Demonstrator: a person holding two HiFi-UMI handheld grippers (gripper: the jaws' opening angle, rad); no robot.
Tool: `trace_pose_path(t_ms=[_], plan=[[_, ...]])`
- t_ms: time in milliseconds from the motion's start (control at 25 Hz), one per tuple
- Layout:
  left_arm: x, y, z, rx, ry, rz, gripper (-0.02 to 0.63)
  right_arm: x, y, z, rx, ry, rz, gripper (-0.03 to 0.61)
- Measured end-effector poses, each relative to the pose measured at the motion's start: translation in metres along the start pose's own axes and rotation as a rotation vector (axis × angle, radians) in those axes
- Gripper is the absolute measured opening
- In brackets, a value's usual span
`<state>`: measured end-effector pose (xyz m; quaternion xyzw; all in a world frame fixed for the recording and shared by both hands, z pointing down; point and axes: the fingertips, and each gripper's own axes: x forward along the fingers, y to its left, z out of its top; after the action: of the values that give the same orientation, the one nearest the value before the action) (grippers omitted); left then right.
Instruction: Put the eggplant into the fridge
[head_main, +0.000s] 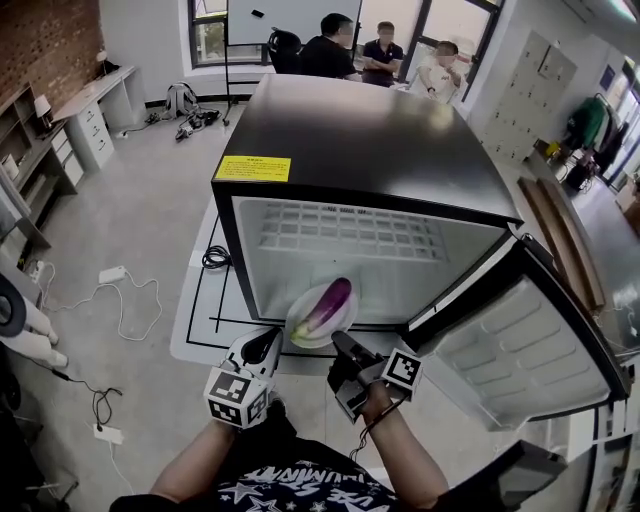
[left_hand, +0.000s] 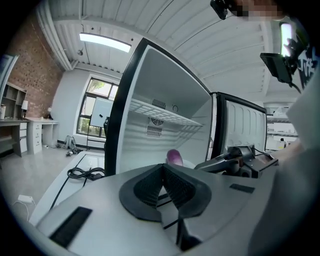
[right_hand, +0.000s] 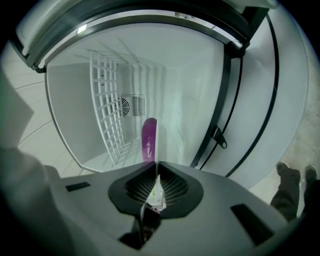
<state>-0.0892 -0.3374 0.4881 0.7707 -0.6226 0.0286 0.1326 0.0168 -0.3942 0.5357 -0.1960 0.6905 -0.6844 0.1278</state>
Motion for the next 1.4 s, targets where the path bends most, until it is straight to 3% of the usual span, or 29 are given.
trace_pose_path(t_ms=[280,640,1000,1400], plan=[[0.035,0.003,0.008,0.050,0.003,-0.068,0.009,0.023,-0.003,0.021,-0.021,-0.028,-0.027,0.023],[0.066,0.008,0.013,-0.003,0.001,-0.125,0.009,0.041,-0.020,0.041,-0.035,-0.061,-0.090,0.023],[0.071,0.007,0.005,0.012,0.032,-0.206,0.009,0.066,-0.026,0.044,-0.055,-0.054,-0.125,0.023],[0.086,0.019,0.002,0.000,0.051,-0.189,0.009,0.080,-0.033,0.055,-0.039,-0.046,-0.141,0.023]])
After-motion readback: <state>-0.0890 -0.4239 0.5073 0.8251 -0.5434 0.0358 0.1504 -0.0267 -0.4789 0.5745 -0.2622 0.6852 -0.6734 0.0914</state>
